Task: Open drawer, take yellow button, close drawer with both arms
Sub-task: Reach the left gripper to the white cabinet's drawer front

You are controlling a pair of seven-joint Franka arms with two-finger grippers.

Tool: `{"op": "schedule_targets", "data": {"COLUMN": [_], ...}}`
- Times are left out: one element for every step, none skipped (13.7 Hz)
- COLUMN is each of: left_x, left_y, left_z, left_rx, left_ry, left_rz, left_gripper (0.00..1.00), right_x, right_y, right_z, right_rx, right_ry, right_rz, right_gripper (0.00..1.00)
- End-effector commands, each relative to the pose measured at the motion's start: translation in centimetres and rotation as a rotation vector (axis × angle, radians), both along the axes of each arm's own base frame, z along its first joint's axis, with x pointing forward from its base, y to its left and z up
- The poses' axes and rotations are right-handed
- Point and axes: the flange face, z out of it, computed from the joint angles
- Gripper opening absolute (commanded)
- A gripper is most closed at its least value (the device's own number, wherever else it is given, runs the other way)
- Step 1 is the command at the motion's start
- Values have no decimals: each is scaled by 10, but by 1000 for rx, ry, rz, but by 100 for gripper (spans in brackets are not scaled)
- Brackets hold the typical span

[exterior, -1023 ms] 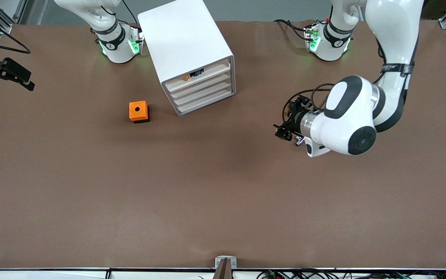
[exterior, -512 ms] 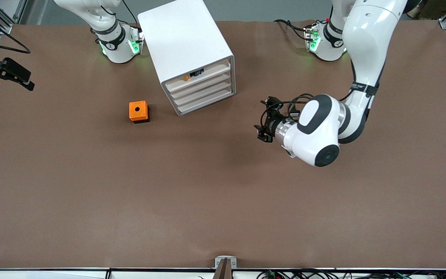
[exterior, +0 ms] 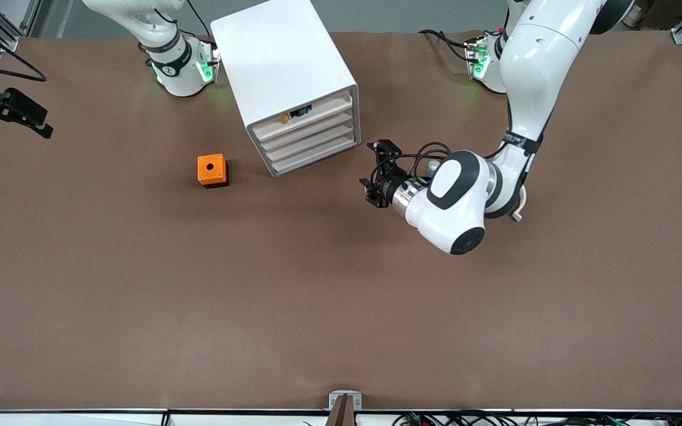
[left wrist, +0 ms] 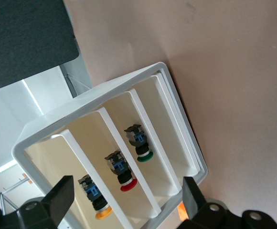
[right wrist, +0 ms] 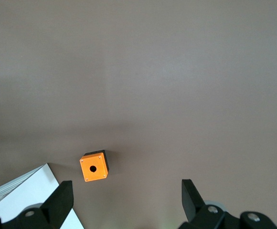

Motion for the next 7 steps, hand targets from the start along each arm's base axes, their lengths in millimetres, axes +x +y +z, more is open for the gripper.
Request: {"op": "schedule_targets", "data": {"left_x": [-19,-23,-25,-27,-28,-33,-34], "left_y": [-34,-40,-42,-44,-46,-55,-59], "left_z": [-18,-25,-26,-24,-22,-19,-18], "left_rx": [55,66,88,109,119,114,117], "left_ry": [64,68,81,99,122,161,197], "left_rz": [-3,-9,1,15,37,61,86], "left_gripper": [100,100,100,100,100,96,91], "right_x": [2,3,3,2,2,2,3], "right_y": [-1,-1,0,0,0,0,0], "right_z": [5,4,4,5,5,7,7], "right_rx": [-13,-13,-15,-15,-16,-16,-16], "right_ry": [-2,-2,-2,-5,-5,-10,-8], "right_rz": [-1,-1,2,2,2,2,2], "right_gripper": [100,100,100,100,100,100,100]}}
